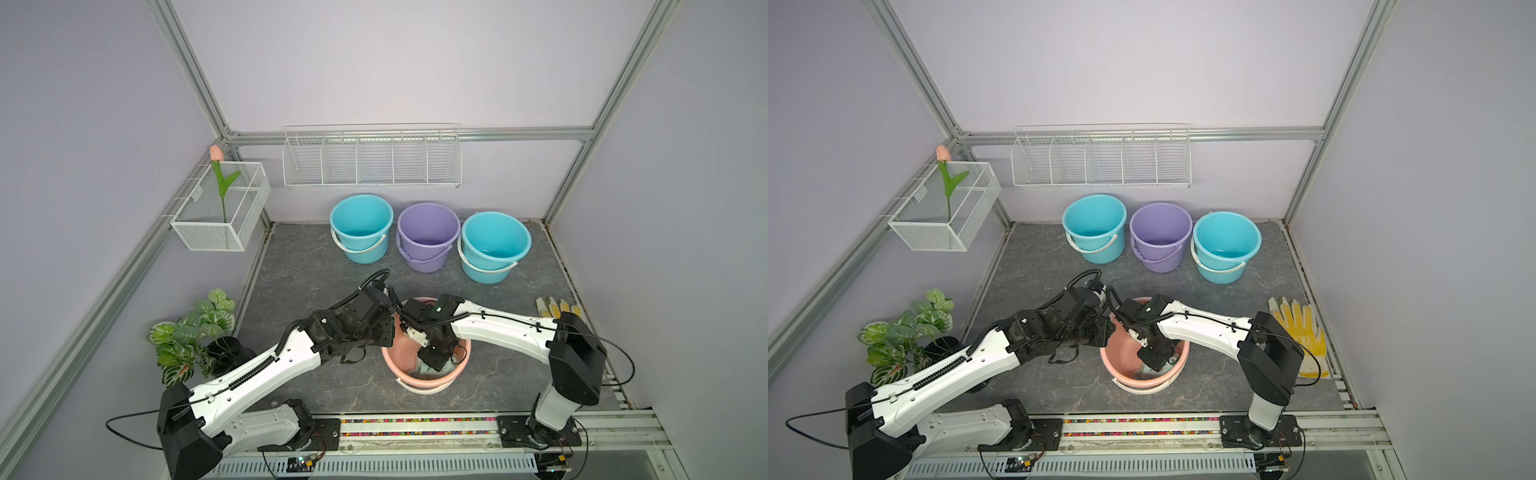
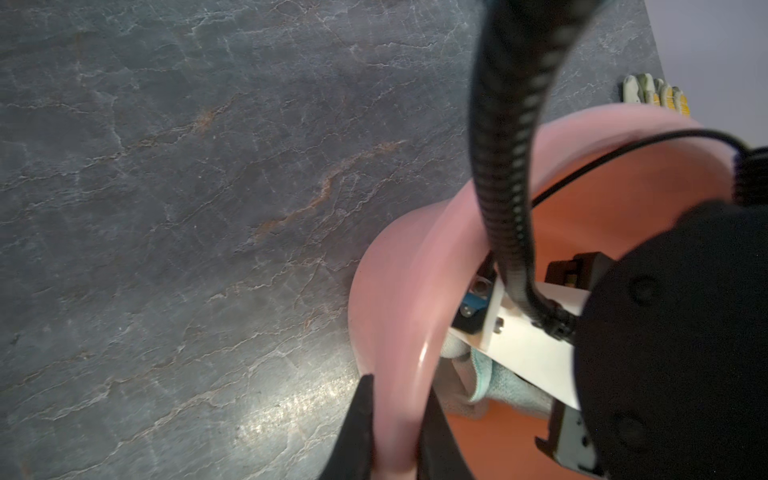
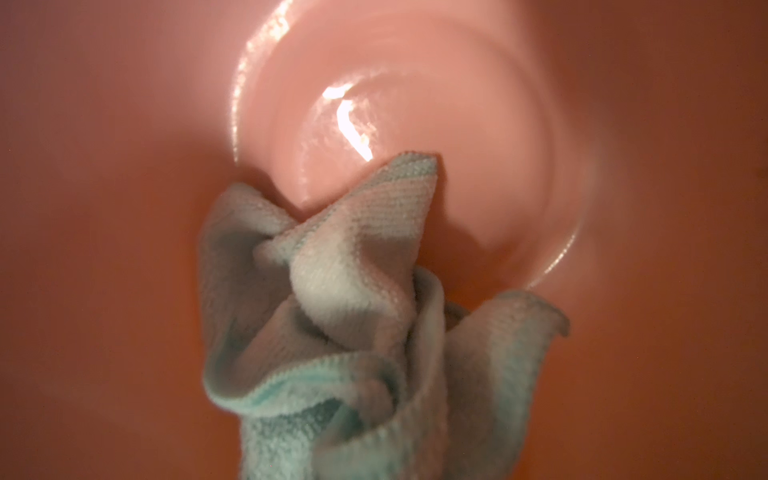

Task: Wipe the inside of the bucket with a cloth
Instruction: Wipe the dirt from the inside of the bucket.

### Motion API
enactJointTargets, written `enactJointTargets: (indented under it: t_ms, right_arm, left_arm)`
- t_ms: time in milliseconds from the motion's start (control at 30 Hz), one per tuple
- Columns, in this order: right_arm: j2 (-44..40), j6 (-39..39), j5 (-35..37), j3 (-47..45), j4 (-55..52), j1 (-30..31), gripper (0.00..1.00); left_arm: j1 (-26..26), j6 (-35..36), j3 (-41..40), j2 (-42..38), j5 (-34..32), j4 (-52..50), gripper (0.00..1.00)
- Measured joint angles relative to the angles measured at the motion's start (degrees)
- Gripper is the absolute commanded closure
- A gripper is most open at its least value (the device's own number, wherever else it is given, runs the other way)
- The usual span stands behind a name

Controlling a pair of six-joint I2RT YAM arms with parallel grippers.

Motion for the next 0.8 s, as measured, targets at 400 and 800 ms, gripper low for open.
enactJointTargets:
  t_ms: [400,800]
  right_arm:
    - [1.86,4.17,2.8,-3.61,7.17,0.74,0.93]
    - [-8.57,10.12,-0.68,8.66,-3.41,0.7,0.93]
  left_arm:
    - [0.26,-2.64,-0.22,0.04,-0.68,0.48,1.0]
    - [-0.02,0.68,-0.22,-0.04,-0.72,2.16,1.0]
